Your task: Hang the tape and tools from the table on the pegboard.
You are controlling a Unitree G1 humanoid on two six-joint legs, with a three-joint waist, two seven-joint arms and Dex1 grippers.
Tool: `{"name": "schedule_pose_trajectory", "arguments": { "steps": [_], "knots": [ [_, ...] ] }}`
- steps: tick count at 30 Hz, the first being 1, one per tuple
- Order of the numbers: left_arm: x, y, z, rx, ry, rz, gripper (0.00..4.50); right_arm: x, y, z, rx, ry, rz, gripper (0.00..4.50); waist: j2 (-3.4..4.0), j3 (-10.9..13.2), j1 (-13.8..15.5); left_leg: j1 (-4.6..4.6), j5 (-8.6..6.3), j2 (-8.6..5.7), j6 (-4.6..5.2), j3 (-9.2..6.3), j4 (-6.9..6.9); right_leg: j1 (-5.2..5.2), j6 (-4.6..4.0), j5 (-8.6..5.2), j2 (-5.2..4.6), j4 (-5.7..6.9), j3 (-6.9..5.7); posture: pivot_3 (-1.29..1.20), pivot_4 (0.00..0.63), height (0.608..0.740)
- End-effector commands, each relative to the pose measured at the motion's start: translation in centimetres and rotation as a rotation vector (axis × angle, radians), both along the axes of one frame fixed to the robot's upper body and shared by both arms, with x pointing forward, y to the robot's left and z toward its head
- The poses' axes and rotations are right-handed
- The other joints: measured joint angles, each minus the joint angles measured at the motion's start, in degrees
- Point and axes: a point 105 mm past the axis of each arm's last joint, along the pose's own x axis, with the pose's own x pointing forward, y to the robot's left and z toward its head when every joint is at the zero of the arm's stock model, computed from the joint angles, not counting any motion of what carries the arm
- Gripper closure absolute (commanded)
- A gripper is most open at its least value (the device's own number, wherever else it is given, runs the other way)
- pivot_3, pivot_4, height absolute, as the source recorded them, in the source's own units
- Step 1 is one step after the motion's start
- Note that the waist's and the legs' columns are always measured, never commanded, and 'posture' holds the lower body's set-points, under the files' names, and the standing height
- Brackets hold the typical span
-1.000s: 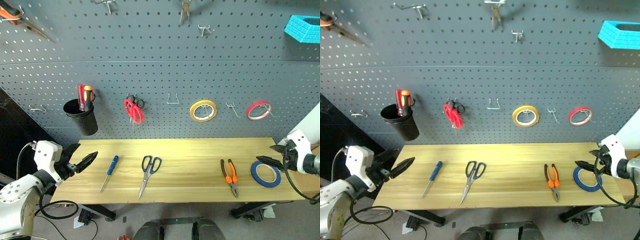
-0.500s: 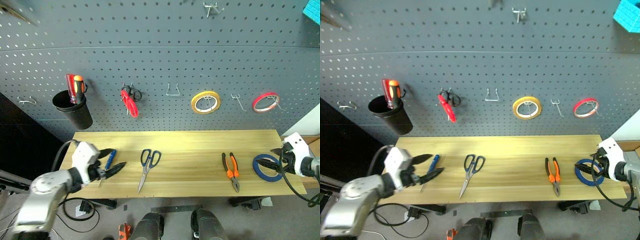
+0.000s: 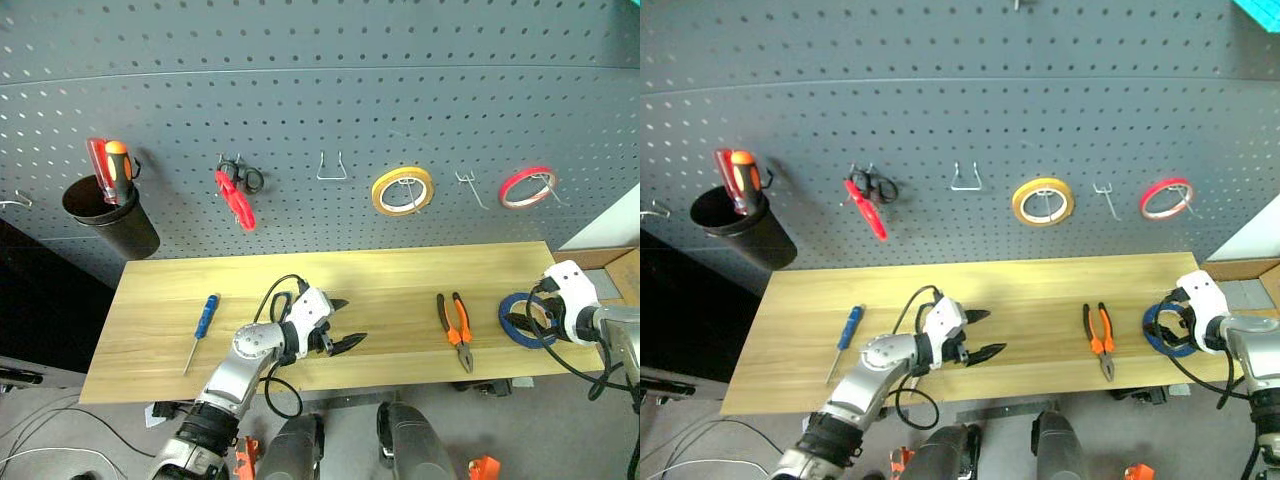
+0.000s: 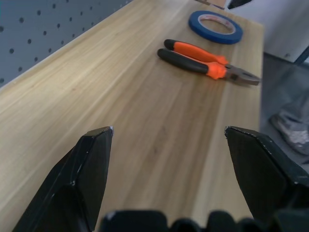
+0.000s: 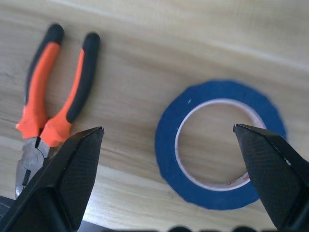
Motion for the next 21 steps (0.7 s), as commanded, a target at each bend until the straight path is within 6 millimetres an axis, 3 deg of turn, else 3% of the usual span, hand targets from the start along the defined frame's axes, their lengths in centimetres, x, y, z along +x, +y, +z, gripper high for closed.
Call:
{"name": "schedule_pose_trajectory", "arguments": {
  "steps": [1,8,15,21],
  "knots": [
    [-0.9,-2.8,1.0,-0.022,-0.053,-0.101,0.55,0.8,0.6,-0.4,0.029,-0.006,-0.031,0.00,-0.01,0.4,-0.1,-0.08,0.00,0.00,0.00,0.01,0.03,-0.07,0.00,0.00,0.00,0.03,0.00,-0.15,0.340,0.740],
    [-2.5,-4.2,2.4,-0.051,-0.077,-0.159,0.55,1.3,1.2,-2.2,0.049,-0.002,-0.069,0.00,0.01,1.9,0.0,-0.34,0.10,-0.02,-0.17,-0.02,0.27,-0.18,0.05,0.06,0.00,0.02,-0.01,-0.12,0.369,0.740],
    [-3.5,-3.5,5.3,-0.075,-0.110,-0.189,0.55,1.3,1.0,-2.3,0.056,-0.018,-0.111,0.00,0.05,3.1,0.1,-0.36,0.03,-0.01,-0.04,-0.01,0.32,-0.20,0.05,0.06,0.00,0.05,0.00,-0.10,0.387,0.740],
    [-4.3,-3.5,5.6,-0.045,-0.106,-0.229,0.55,1.3,0.9,-3.3,0.064,0.006,-0.162,0.00,-0.02,3.6,0.1,-0.36,0.02,-0.01,-0.04,-0.01,0.31,-0.19,0.06,0.06,0.01,0.05,0.00,-0.09,0.393,0.740]
  ]
}}
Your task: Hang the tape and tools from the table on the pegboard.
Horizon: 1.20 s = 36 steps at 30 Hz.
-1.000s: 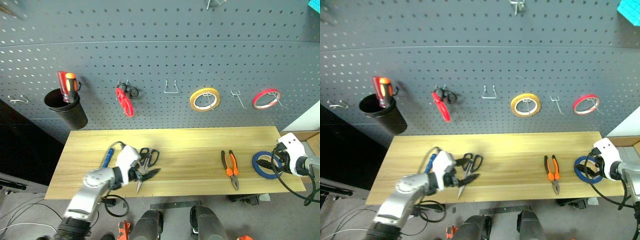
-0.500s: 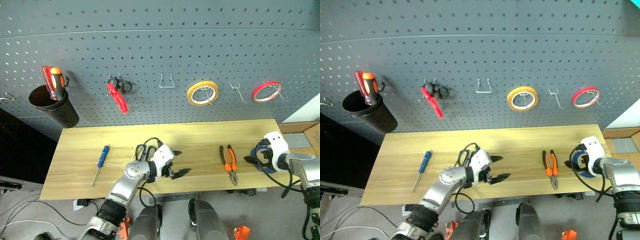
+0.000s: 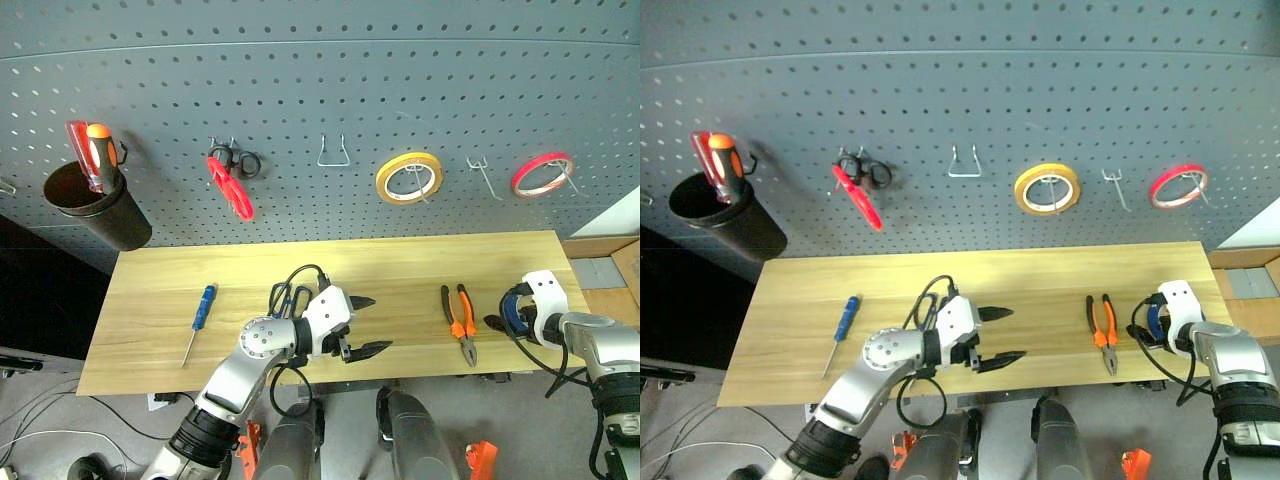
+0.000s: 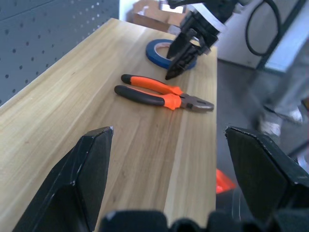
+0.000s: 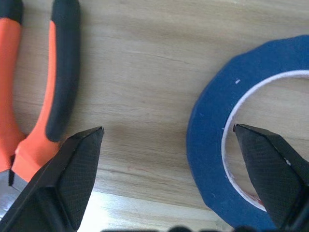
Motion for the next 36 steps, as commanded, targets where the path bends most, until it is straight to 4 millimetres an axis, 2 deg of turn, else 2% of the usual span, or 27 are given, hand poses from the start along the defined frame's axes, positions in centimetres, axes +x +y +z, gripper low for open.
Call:
{"name": "schedule_pose_trajectory", "arguments": {
  "steps": [1,5,10,14,16,19,23,26,28,30,32,36],
  "knots": [
    [-0.9,-0.7,1.0,-0.034,-0.012,-0.042,0.55,0.2,-0.3,-0.1,0.017,-0.008,-0.054,0.00,-0.12,0.2,0.0,0.00,0.00,0.00,0.00,0.00,0.00,0.00,0.00,0.00,0.00,0.00,0.00,-0.09,0.393,0.740],
    [-0.8,-0.6,1.4,-0.039,-0.015,-0.029,0.50,0.7,-1.3,-0.2,-0.030,-0.025,-0.125,0.91,-0.23,0.5,0.0,0.00,0.00,0.00,-0.01,0.00,0.04,0.00,0.03,0.02,0.00,0.00,0.00,-0.09,0.392,0.740],
    [-0.5,-0.2,1.7,-0.033,-0.028,-0.017,0.50,0.6,-1.5,-0.3,-0.029,-0.028,-0.141,2.67,-0.25,0.5,0.1,-0.02,0.07,0.00,-0.13,-0.01,0.00,0.00,0.03,0.02,0.00,-0.04,-0.02,-0.10,0.381,0.740],
    [0.1,0.2,2.1,-0.033,-0.043,-0.011,0.50,0.3,-2.5,0.7,-0.069,-0.074,-0.178,4.04,-0.23,0.5,0.1,-0.02,0.08,0.00,-0.14,-0.02,0.00,0.00,0.03,0.02,0.00,-0.04,-0.02,-0.12,0.373,0.740],
    [0.6,0.4,2.3,-0.034,-0.053,-0.008,0.50,0.0,-1.8,1.9,-0.042,-0.125,-0.152,4.15,-0.13,0.5,0.2,-0.05,0.08,0.00,-0.15,-0.04,0.00,-0.01,0.03,0.02,0.00,-0.04,-0.04,-0.15,0.362,0.740],
    [1.3,0.6,2.8,-0.050,-0.071,-0.004,0.50,-1.3,0.4,3.7,-0.014,-0.202,-0.037,4.15,-0.01,0.5,0.0,-0.14,0.08,-0.01,-0.17,-0.06,-0.01,-0.09,0.04,0.02,0.00,-0.05,-0.06,-0.19,0.342,0.740],
    [3.1,1.0,5.0,-0.141,-0.129,0.060,0.50,-4.4,4.0,9.4,0.064,-0.430,0.103,4.15,0.09,0.5,-0.2,-0.25,0.08,0.00,-0.19,-0.04,0.01,-0.19,0.08,0.03,0.01,-0.06,-0.08,-0.26,0.332,0.740],
    [3.7,1.4,6.3,-0.205,-0.142,0.076,0.50,-6.3,6.5,12.9,0.059,-0.599,0.196,4.15,0.09,0.5,-1.3,-0.39,0.07,0.02,-0.21,-0.07,0.21,-0.23,0.22,0.11,0.06,-0.03,-0.11,-0.31,0.331,0.740],
    [4.1,1.5,7.0,-0.235,-0.170,0.077,0.50,-7.5,8.5,14.5,0.030,-0.702,0.262,4.15,0.09,0.5,-1.9,-0.43,0.07,0.02,-0.21,-0.08,0.32,-0.22,0.38,0.19,0.07,-0.05,-0.10,-0.34,0.333,0.740],
    [4.3,1.4,7.6,-0.268,-0.205,0.073,0.50,-8.3,9.7,15.5,0.032,-0.774,0.262,4.15,0.09,0.5,-2.5,-0.43,0.07,0.02,-0.21,-0.06,0.35,-0.20,0.48,0.24,0.07,-0.05,-0.08,-0.35,0.332,0.740],
    [4.7,1.4,8.4,-0.313,-0.245,0.091,0.50,-8.4,10.4,16.1,0.013,-0.817,0.244,4.15,0.08,0.5,-2.9,-0.44,0.08,-0.01,-0.20,-0.04,0.39,-0.20,0.57,0.30,0.06,-0.06,-0.05,-0.37,0.327,0.740],
    [5.2,1.2,9.9,-0.380,-0.286,0.105,0.50,-6.7,11.2,18.2,0.002,-0.925,0.225,4.15,0.07,0.5,-3.8,-0.45,0.09,-0.05,-0.17,0.11,0.50,-0.22,0.68,0.48,0.06,-0.09,0.09,-0.37,0.310,0.740]
  ]
}}
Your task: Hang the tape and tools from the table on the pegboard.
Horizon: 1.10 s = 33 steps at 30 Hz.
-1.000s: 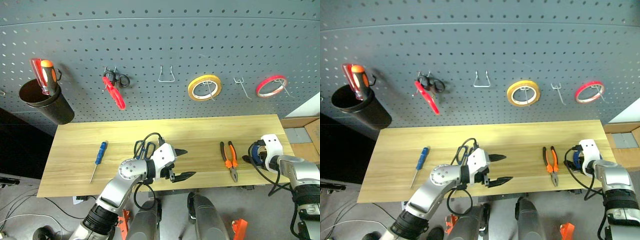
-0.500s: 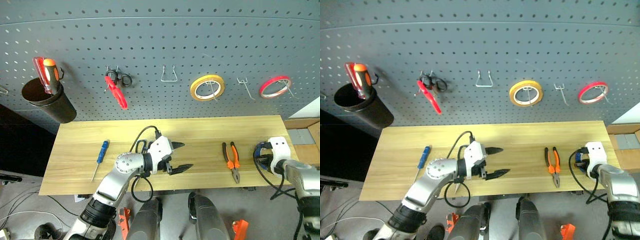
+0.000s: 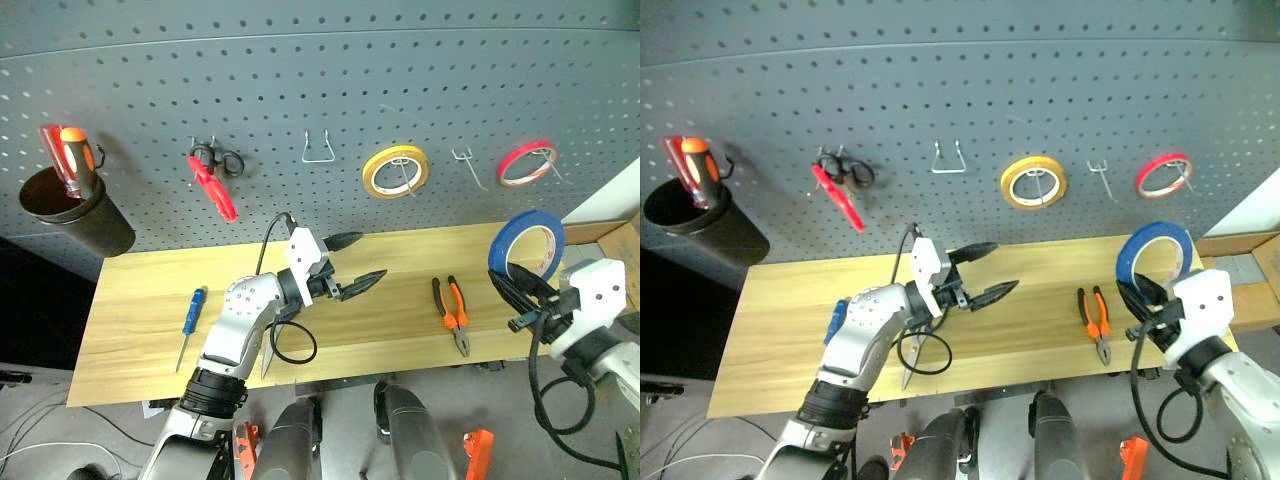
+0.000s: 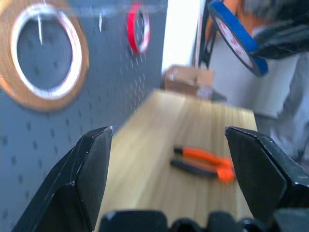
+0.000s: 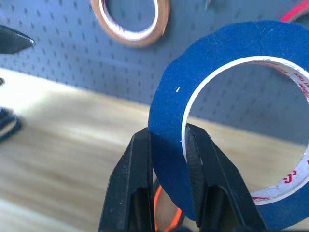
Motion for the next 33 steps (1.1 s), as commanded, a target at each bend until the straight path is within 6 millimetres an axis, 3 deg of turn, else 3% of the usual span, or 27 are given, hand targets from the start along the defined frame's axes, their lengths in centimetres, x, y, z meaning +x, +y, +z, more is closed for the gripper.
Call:
{"name": "schedule_pose_trajectory", "arguments": {
  "steps": [1,7,17,22,29,33],
  "knots": [
    [-0.2,-0.1,2.1,-0.066,-0.081,-0.001,0.50,1.0,0.7,2.7,-0.022,-0.131,-0.011,4.15,0.00,0.0,-0.6,0.01,0.01,0.01,0.02,0.05,0.00,-0.01,-0.02,0.02,0.00,0.01,0.02,-0.36,0.302,0.740],
    [-0.9,0.2,2.6,-0.107,-0.123,0.029,0.50,4.2,1.4,3.7,-0.036,-0.198,0.026,4.15,-0.01,-0.1,-1.2,0.02,0.03,0.06,0.03,0.08,-0.02,-0.07,-0.09,0.06,0.04,0.11,-0.01,-0.31,0.277,0.740],
    [-1.7,1.0,1.6,-0.079,-0.100,0.077,0.50,5.8,4.2,4.4,-0.008,-0.231,0.165,4.15,0.02,-0.2,-0.9,-0.43,0.07,0.06,0.06,0.53,0.03,-0.82,-0.18,0.14,0.03,0.25,0.17,-0.27,0.264,0.740],
    [-1.5,1.2,1.5,-0.069,-0.105,0.104,0.50,7.1,4.8,4.0,-0.003,-0.214,0.180,4.15,-0.01,-0.4,-0.7,-0.42,0.12,0.06,0.14,0.65,0.06,-0.83,-0.18,0.29,0.03,0.24,0.28,-0.25,0.258,0.740],
    [-1.5,1.4,1.3,-0.060,-0.104,0.128,0.50,10.7,4.8,1.4,-0.018,-0.128,0.169,4.15,-0.03,-0.6,-0.7,-0.41,0.17,0.06,0.16,0.80,0.08,-0.91,-0.17,0.41,0.05,0.30,0.46,-0.23,0.262,0.740],
    [-1.4,1.5,1.4,-0.057,-0.104,0.137,0.50,13.1,4.8,0.7,0.069,-0.100,0.171,4.15,-0.06,-0.7,-0.9,-0.36,0.18,0.06,0.19,1.02,0.08,-0.96,-0.11,0.53,0.12,0.29,0.94,-0.22,0.261,0.740]
  ]
}}
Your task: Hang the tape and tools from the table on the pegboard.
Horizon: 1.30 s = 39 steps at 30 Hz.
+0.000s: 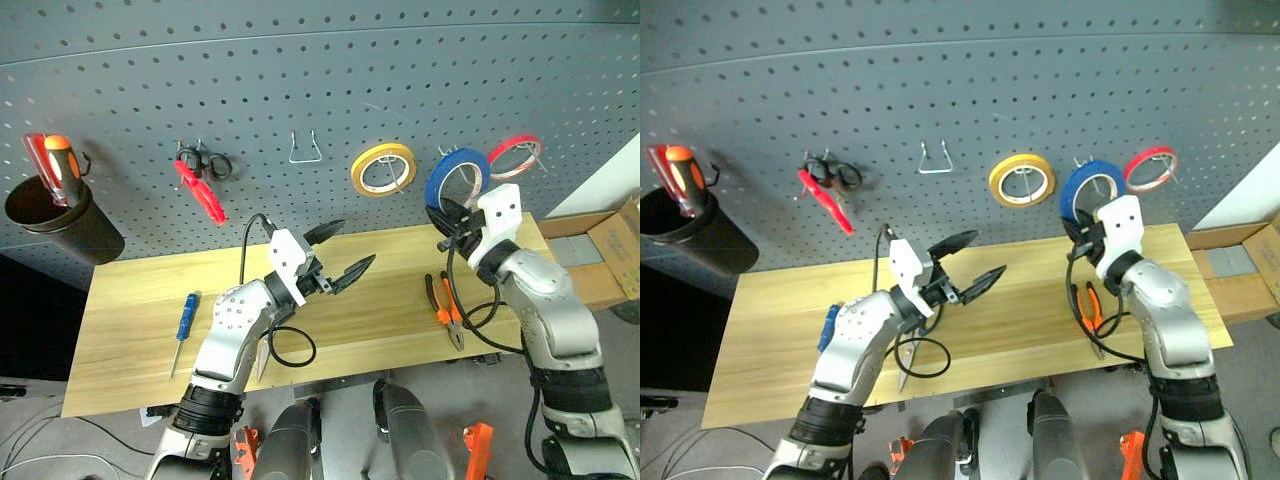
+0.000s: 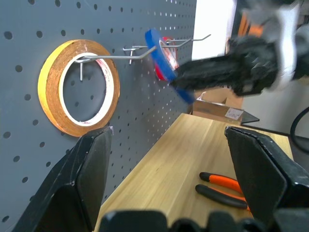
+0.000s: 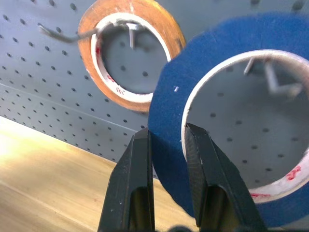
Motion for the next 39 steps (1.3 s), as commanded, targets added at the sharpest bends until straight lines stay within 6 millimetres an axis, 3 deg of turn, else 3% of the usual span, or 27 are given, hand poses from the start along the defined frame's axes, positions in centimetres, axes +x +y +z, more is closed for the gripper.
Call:
{"name": "schedule_pose_trajectory", "arguments": {
  "steps": [1,2,9,14,16,19,22,27,32,39],
  "knots": [
    [-0.6,-0.3,1.2,-0.006,-0.056,-0.008,0.50,1.4,-0.2,-0.1,0.040,0.007,0.001,4.15,-0.02,-0.2,0.0,0.02,0.01,0.00,0.02,0.07,0.00,0.00,0.01,0.04,0.01,-0.01,0.07,-0.21,0.260,0.740],
    [-0.6,-0.3,1.2,-0.004,-0.057,-0.006,0.50,1.5,-0.2,-0.1,0.047,0.011,0.006,4.15,-0.03,-0.3,0.0,0.02,0.02,0.00,0.04,0.09,0.00,-0.01,0.01,0.07,0.01,-0.02,0.12,-0.21,0.260,0.740],
    [-0.9,-0.2,1.0,0.000,-0.050,-0.005,0.50,1.1,-0.7,-0.1,0.065,0.014,-0.003,1.85,-0.05,-0.6,0.4,0.01,0.03,0.00,0.06,0.21,0.02,-0.06,0.05,0.12,0.01,-0.02,0.29,-0.21,0.269,0.740],
    [-1.2,-0.4,0.3,0.024,-0.031,-0.022,0.50,-2.0,-1.4,-0.4,0.061,0.075,0.032,0.08,-0.05,-0.6,0.9,-0.05,0.03,0.01,0.06,0.22,0.01,-0.15,0.05,0.12,0.02,0.00,0.32,-0.22,0.278,0.740],
    [-1.7,-0.5,-0.8,0.071,0.017,-0.052,0.50,-3.9,-1.6,-1.6,0.048,0.167,0.054,0.03,-0.03,-0.6,1.1,-0.06,0.03,0.01,0.07,0.24,0.01,-0.18,0.05,0.12,0.02,-0.01,0.36,-0.23,0.285,0.740],
    [-3.0,-0.2,-3.4,0.155,0.118,-0.121,0.50,-6.7,-2.3,-5.1,0.024,0.344,0.049,0.03,-0.04,-0.6,1.1,-0.05,0.02,0.03,0.09,0.24,-0.02,-0.16,0.05,0.11,0.04,-0.06,0.38,-0.23,0.303,0.740],
    [-3.9,0.8,-4.9,0.178,0.199,-0.122,0.50,-8.1,-2.9,-6.8,0.106,0.431,-0.006,0.03,-0.04,-0.6,0.9,-0.03,0.00,0.05,0.12,0.24,-0.02,-0.15,0.05,0.11,0.04,-0.02,0.41,-0.22,0.328,0.740],
    [-5.6,2.6,-6.9,0.239,0.279,-0.103,0.50,-7.4,-4.0,-11.6,-0.018,0.617,-0.201,0.03,-0.06,-0.6,0.4,0.09,-0.06,0.07,0.40,0.26,-0.02,-0.11,-0.03,0.21,0.05,0.00,0.45,-0.19,0.364,0.740],
    [-7.3,3.3,-8.2,0.272,0.338,-0.077,0.50,-6.2,-3.5,-11.1,0.028,0.627,-0.232,0.03,-0.03,-0.5,0.8,0.14,0.02,0.09,0.43,0.27,-0.03,-0.06,-0.04,0.20,0.05,-0.01,0.43,-0.15,0.371,0.740],
    [-8.5,3.2,-7.7,0.237,0.385,-0.070,0.50,-5.7,-4.1,-12.8,0.008,0.722,-0.286,0.03,-0.02,-0.5,1.7,0.07,0.00,0.10,0.45,0.19,-0.14,-0.08,-0.04,0.20,0.04,-0.08,0.35,-0.12,0.365,0.740]
  ]
}}
